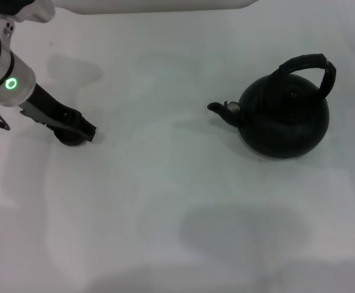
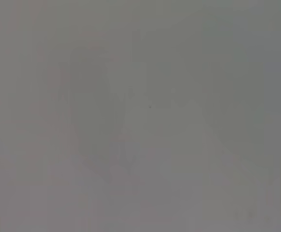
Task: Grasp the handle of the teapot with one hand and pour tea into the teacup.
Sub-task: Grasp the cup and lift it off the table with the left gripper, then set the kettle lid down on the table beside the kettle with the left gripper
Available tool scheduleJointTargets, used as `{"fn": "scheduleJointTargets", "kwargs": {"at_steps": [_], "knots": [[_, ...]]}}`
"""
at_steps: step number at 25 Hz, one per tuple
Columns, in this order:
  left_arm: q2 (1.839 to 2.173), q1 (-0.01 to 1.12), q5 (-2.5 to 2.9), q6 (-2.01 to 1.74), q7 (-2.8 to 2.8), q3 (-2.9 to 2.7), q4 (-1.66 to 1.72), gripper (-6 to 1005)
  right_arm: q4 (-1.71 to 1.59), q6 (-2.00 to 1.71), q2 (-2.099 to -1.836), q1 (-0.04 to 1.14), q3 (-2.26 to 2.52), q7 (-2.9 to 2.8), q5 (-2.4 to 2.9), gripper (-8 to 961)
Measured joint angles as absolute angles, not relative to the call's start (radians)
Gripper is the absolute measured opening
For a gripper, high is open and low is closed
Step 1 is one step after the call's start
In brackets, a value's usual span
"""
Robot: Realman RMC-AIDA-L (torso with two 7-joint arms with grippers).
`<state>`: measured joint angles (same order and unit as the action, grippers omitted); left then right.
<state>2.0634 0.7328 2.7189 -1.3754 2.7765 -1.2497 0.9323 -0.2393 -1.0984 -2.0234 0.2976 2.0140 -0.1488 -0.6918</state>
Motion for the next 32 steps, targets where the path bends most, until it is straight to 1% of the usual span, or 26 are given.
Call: {"fn": "scheduleJointTargets", "kwargs": {"at_steps": [3,8,13,16,19,27,32], "knots": [[2.060,0.735,2.722,-1.378,2.780,-1.252,0.929,862,-0.239,-1.098,-2.023,0.298,2.016,-0.149,-0.692,859],[2.060,0.735,2.725,-1.381,2.780,-1.251,0.934,816,-0.240,-1.098,-2.023,0.298,2.019,-0.149,-0.692,858],[2.061,0.737,2.726,-1.381,2.782,-1.248,0.962,699,-0.242,-1.098,-2.023,0.298,2.018,-0.149,-0.692,858],[2.066,0.750,2.720,-1.381,2.779,-1.255,0.998,699,-0.242,-1.098,-2.023,0.298,2.017,-0.149,-0.692,858],[2.072,0.788,2.687,-1.382,2.770,-1.297,1.003,698,-0.242,-1.098,-2.023,0.298,2.017,-0.149,-0.692,858],[2.075,0.884,2.550,-1.379,2.769,-1.514,0.994,698,-0.244,-1.094,-2.023,0.298,2.021,-0.149,-0.692,857],[2.078,0.914,2.511,-1.376,2.793,-1.655,0.993,699,-0.245,-1.088,-2.023,0.298,2.023,-0.149,-0.692,857]]}}
